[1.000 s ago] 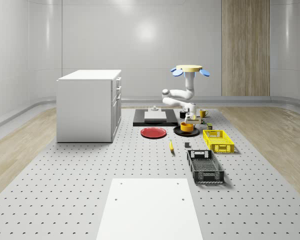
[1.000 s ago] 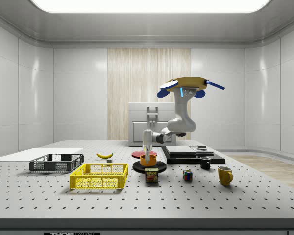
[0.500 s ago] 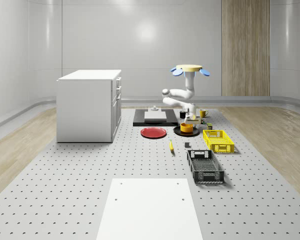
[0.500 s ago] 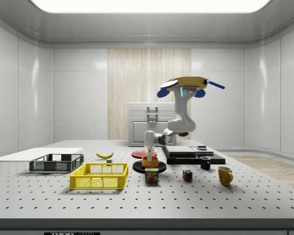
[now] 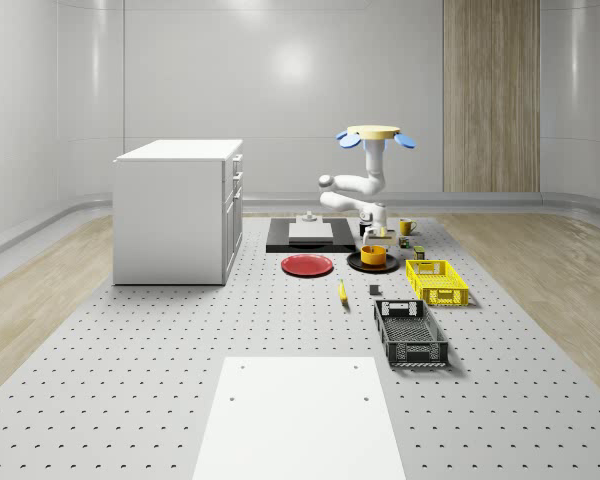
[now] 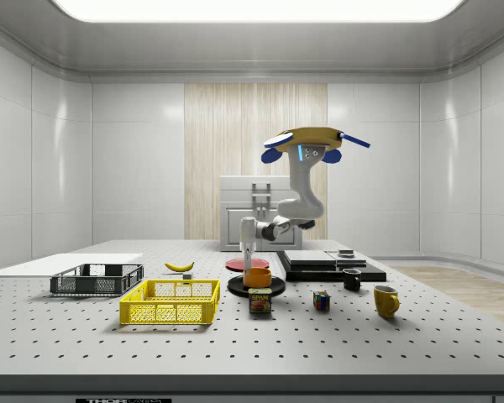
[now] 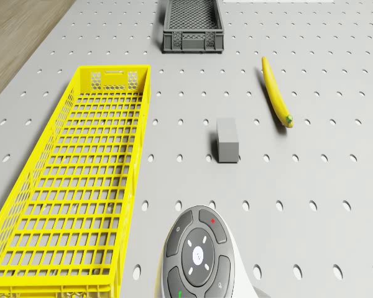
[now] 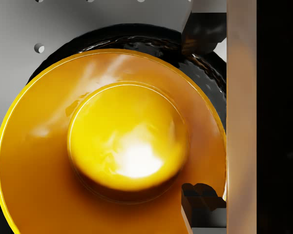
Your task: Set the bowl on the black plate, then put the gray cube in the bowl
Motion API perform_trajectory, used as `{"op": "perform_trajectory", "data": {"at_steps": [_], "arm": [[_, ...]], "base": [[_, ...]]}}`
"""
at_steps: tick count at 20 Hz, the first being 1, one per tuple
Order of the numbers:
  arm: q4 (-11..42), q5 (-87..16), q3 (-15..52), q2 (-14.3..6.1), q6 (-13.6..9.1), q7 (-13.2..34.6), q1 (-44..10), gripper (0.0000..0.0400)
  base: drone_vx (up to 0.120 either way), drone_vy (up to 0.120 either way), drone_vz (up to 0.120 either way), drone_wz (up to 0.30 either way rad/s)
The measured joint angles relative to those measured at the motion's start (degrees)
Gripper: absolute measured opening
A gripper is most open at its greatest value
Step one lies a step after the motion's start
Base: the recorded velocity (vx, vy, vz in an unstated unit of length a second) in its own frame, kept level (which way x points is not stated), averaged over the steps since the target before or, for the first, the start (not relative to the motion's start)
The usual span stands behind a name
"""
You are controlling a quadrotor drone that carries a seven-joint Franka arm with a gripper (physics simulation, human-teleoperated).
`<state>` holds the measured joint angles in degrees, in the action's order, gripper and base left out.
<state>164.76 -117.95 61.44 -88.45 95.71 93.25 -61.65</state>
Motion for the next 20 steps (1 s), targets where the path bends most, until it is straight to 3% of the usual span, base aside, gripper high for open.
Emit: {"op": "perform_trajectory", "data": {"at_steps": [8,13,20], "arm": [[0.1,-0.3,-0.1,0.6,-0.6,-0.3,0.4,0.0399],[0.1,-0.5,-0.2,1.0,-1.0,-0.5,0.6,0.0400],[0.2,-0.7,-0.4,1.5,-1.5,-0.7,0.9,0.0400]], "base": [[0.120,-0.115,0.000,0.000],[0.120,0.000,0.000,0.000],[0.120,-0.029,-0.109,0.000]]}}
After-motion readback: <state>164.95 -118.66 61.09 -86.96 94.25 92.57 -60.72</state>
